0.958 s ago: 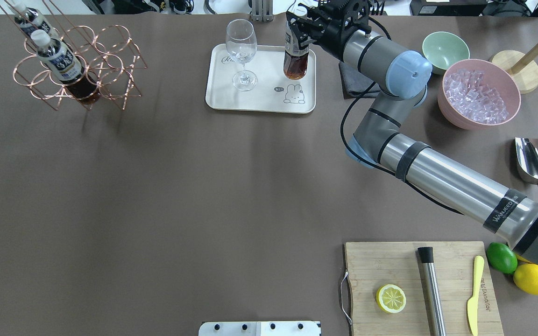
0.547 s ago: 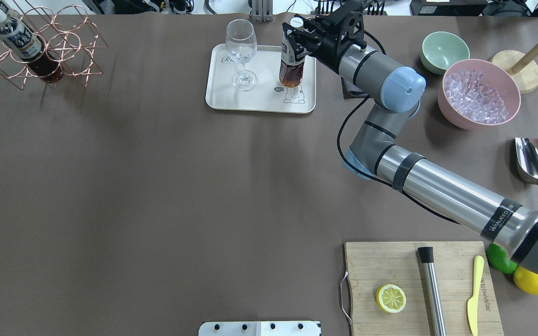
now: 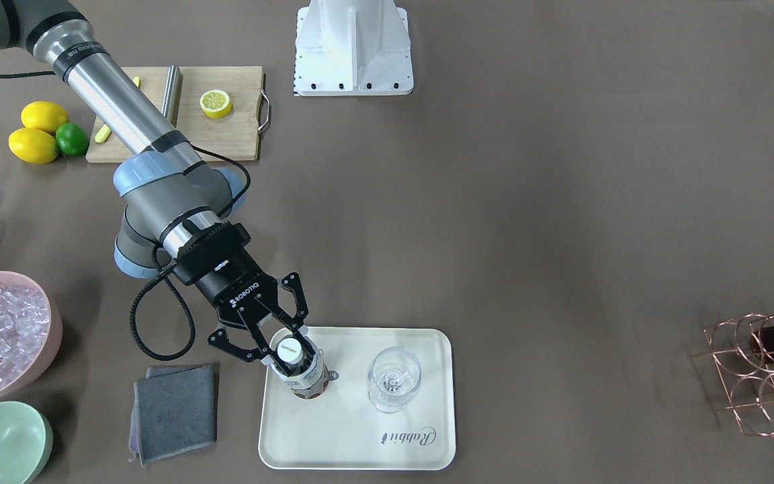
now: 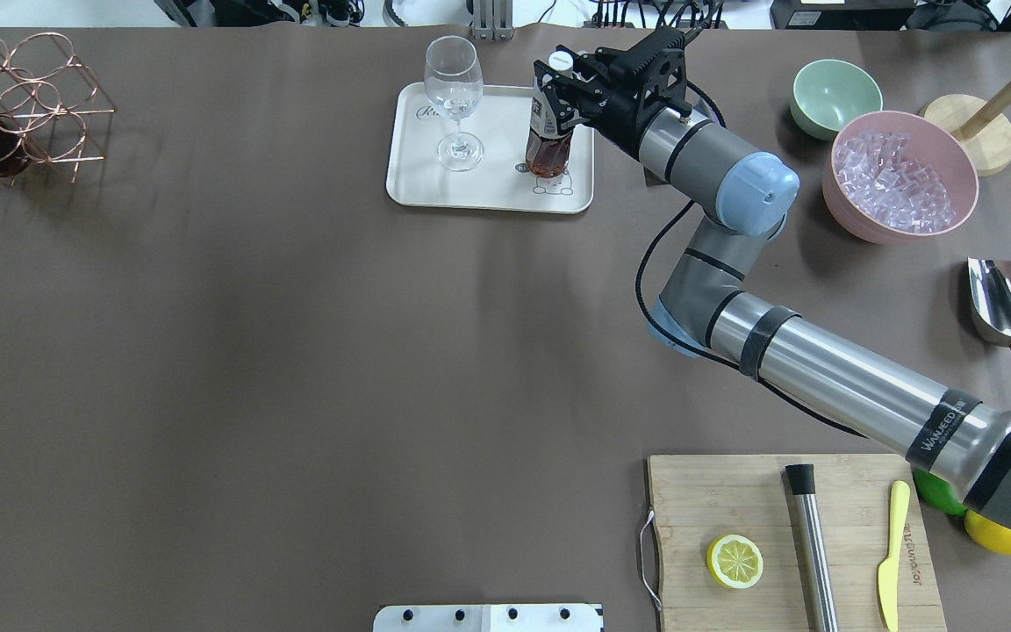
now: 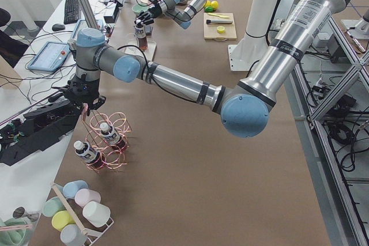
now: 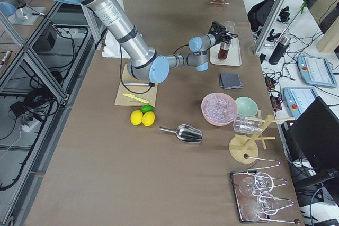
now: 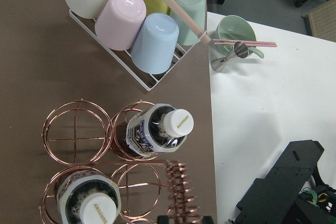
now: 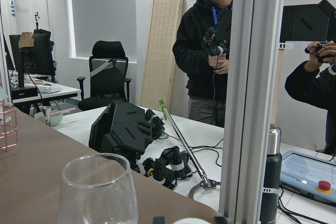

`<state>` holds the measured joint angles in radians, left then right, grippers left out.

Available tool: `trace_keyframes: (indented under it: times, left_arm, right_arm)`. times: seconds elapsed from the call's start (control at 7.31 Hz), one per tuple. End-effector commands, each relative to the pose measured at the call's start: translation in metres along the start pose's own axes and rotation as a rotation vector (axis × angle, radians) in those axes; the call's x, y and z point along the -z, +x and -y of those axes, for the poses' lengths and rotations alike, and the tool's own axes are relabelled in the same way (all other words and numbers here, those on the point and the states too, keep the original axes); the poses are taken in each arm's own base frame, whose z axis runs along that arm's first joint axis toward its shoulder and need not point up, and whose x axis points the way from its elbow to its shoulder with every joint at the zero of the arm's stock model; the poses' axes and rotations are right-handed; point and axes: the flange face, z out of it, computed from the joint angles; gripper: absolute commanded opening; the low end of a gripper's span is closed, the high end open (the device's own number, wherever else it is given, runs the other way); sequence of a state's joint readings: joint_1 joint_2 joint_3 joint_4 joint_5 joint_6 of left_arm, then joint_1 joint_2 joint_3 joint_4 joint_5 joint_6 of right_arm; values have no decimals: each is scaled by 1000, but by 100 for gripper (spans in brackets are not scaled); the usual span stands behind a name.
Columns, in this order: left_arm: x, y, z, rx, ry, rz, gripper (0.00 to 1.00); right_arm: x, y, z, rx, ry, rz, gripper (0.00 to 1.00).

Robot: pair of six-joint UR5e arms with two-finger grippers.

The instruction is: Take tea from basket to plate

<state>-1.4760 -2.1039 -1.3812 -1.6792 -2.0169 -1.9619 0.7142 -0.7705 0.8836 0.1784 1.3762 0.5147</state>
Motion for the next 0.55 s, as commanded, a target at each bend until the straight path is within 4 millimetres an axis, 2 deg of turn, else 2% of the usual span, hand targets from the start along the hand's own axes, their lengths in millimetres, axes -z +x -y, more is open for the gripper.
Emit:
trace_keyframes:
  times: [0.0, 0.14, 0.27, 0.41]
  left_arm:
    - [-8, -15, 35, -37, -8, 16, 0]
    - [-11, -21, 42, -54, -16, 26, 0]
    - [-9, -20, 50, -79, -16, 18, 11]
    - [-17, -27, 55, -137, -11, 23, 90]
  right_arm:
    - [2, -2, -4, 5, 2, -5, 0]
    - [3, -3, -6, 4, 1, -3, 0]
    - [3, -4, -7, 4, 0, -2, 0]
    - [3, -5, -8, 3, -1, 0, 0]
